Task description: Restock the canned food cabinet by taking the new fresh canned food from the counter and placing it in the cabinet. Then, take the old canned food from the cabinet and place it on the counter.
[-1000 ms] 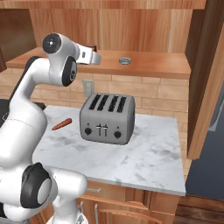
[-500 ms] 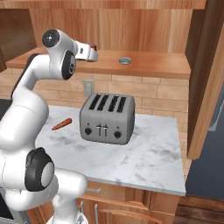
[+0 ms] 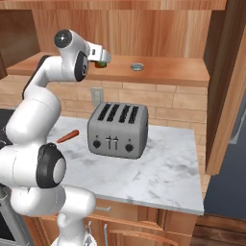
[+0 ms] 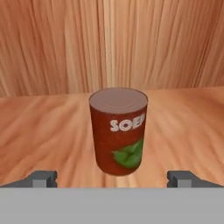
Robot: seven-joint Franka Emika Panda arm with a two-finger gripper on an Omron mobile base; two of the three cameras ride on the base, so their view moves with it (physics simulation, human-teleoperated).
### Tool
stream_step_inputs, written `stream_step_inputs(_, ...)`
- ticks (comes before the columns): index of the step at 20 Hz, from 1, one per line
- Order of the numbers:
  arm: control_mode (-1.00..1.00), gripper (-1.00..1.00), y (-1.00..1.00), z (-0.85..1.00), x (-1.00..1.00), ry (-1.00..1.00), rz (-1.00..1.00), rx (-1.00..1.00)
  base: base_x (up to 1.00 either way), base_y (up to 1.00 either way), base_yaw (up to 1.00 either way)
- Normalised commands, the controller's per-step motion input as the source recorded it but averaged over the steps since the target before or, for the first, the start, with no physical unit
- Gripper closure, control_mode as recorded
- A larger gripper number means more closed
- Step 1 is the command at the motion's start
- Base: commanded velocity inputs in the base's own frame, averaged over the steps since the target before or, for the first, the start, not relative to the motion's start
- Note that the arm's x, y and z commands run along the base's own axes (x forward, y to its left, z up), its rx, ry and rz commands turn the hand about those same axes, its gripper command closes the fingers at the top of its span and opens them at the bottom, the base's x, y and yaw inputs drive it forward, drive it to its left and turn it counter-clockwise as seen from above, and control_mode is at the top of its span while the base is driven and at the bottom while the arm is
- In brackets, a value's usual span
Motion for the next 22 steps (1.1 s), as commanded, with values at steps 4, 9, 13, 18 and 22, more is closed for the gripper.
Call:
stream_step_inputs(4, -1.00, -1.00, -0.02, 0.00, 0.43, 0.00, 0.00, 0.00, 0.00, 0.00, 0.00)
stream_step_inputs(9, -1.00, -1.00, -0.03, 0.00, 0.30, 0.00, 0.00, 0.00, 0.00, 0.00, 0.00)
stream_step_inputs(13, -1.00, -1.00, -0.09, 0.00, 0.20, 0.00, 0.00, 0.00, 0.00, 0.00, 0.00)
stream_step_inputs(18, -1.00, -1.00, -0.10, 0.00, 0.15, 0.00, 0.00, 0.00, 0.00, 0.00, 0.00)
stream_step_inputs(22, -1.00, 1.00, -0.01, 0.00, 0.10, 0.00, 0.00, 0.00, 0.00, 0.00, 0.00)
